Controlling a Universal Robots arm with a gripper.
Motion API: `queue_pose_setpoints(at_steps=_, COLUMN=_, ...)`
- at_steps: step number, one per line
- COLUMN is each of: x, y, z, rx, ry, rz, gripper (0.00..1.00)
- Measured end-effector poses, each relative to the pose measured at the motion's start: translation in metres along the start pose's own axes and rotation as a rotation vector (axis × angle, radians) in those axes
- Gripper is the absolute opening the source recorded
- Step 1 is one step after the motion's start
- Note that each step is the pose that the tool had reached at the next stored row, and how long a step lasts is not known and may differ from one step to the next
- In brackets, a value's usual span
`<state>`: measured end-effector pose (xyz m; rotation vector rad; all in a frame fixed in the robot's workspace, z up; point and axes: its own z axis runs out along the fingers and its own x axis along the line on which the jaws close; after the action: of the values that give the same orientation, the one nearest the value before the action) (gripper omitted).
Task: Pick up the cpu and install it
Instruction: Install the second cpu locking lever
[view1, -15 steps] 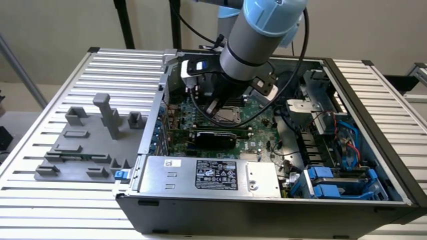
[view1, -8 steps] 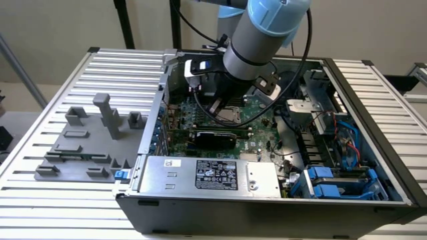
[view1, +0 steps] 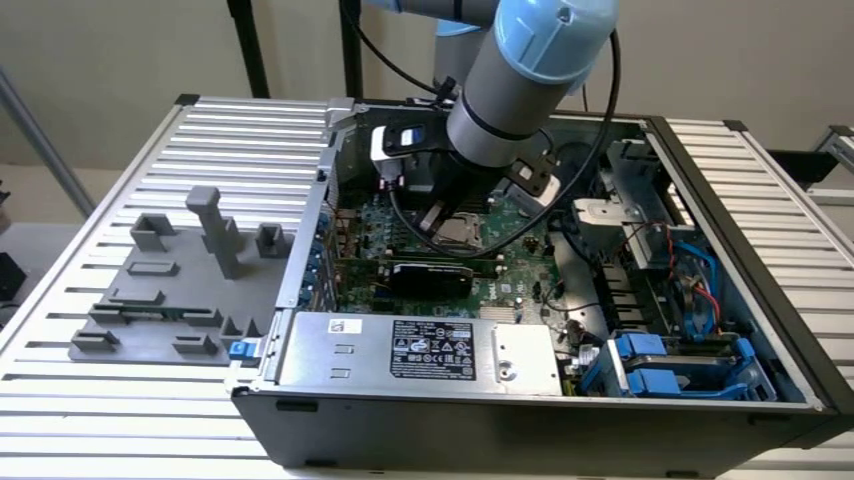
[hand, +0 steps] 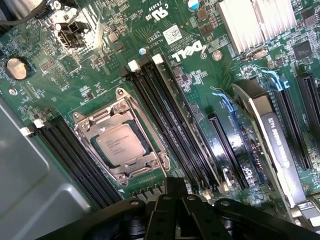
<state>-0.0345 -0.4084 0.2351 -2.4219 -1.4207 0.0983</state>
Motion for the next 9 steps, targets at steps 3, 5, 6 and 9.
queue_pose_setpoints(at_steps=3, x=0.001, y=0.0006, z=0.0058, rx=-0.0009, ry=-0.0002, rz=0.003, gripper=0.11)
queue_pose_setpoints(at_steps=5, x=0.003, y=0.0007, z=0.0096, rx=-0.0022, ry=-0.0012, rz=0.006, gripper=0.11)
queue_pose_setpoints(at_steps=6, x=0.004, y=0.0006, z=0.0114, rx=-0.0032, ry=-0.0023, rz=0.008, gripper=0.11)
queue_pose_setpoints(at_steps=9, x=0.004, y=0.0006, z=0.0159, rx=-0.0076, ry=-0.0081, rz=0.012, gripper=0.11)
